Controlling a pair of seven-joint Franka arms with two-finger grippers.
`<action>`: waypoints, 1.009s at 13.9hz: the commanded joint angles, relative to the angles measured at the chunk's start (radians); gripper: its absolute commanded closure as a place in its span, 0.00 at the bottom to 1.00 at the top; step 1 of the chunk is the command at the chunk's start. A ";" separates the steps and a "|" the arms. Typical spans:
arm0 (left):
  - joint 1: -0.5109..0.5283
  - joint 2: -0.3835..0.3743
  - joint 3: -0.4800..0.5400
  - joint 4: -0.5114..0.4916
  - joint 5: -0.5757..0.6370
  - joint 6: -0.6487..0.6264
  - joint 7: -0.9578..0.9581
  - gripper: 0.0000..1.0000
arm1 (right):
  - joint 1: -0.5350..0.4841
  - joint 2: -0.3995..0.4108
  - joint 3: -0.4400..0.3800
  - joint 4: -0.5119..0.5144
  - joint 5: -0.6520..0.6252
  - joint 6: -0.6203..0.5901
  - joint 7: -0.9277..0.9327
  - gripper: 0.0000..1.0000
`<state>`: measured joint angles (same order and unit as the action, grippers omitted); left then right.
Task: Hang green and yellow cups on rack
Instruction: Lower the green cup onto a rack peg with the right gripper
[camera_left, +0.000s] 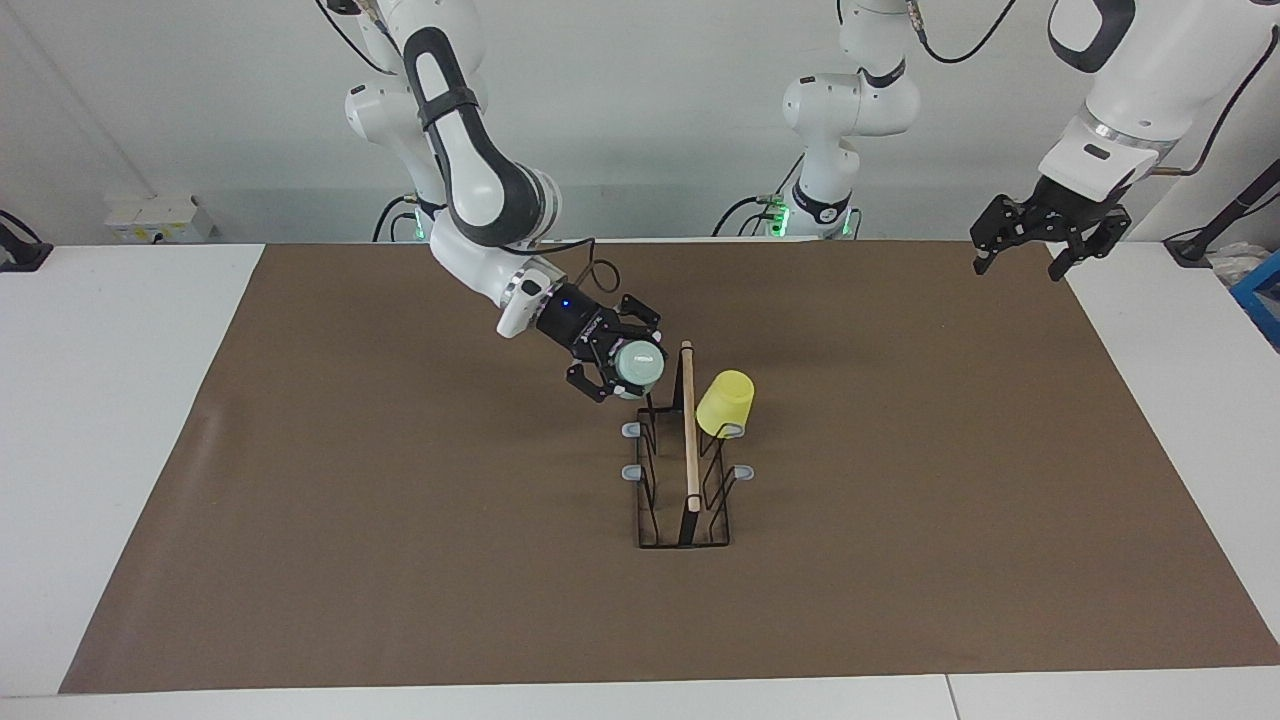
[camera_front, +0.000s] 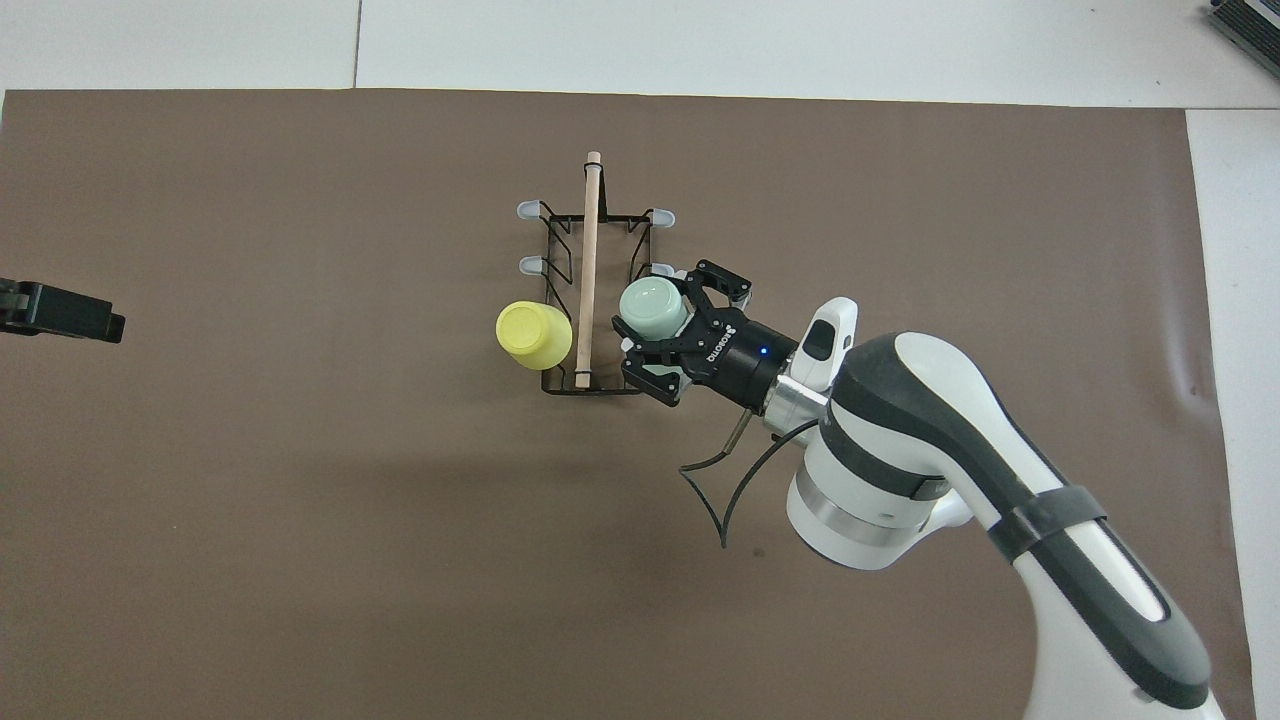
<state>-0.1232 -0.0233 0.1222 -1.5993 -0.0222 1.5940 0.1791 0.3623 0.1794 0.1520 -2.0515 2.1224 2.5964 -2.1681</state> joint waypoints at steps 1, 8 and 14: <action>-0.003 0.019 0.005 0.022 -0.007 -0.029 0.007 0.00 | 0.004 0.011 0.008 0.016 0.017 0.021 0.004 0.77; -0.003 -0.007 0.005 -0.024 -0.005 -0.046 -0.036 0.01 | 0.024 0.052 0.006 0.007 0.154 -0.015 -0.124 0.77; 0.002 -0.006 0.005 -0.027 0.016 -0.031 -0.036 0.00 | 0.012 0.074 0.005 -0.002 0.174 -0.065 -0.168 0.77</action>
<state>-0.1222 -0.0133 0.1266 -1.6062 -0.0194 1.5586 0.1544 0.3884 0.2337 0.1529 -2.0515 2.2471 2.5831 -2.2756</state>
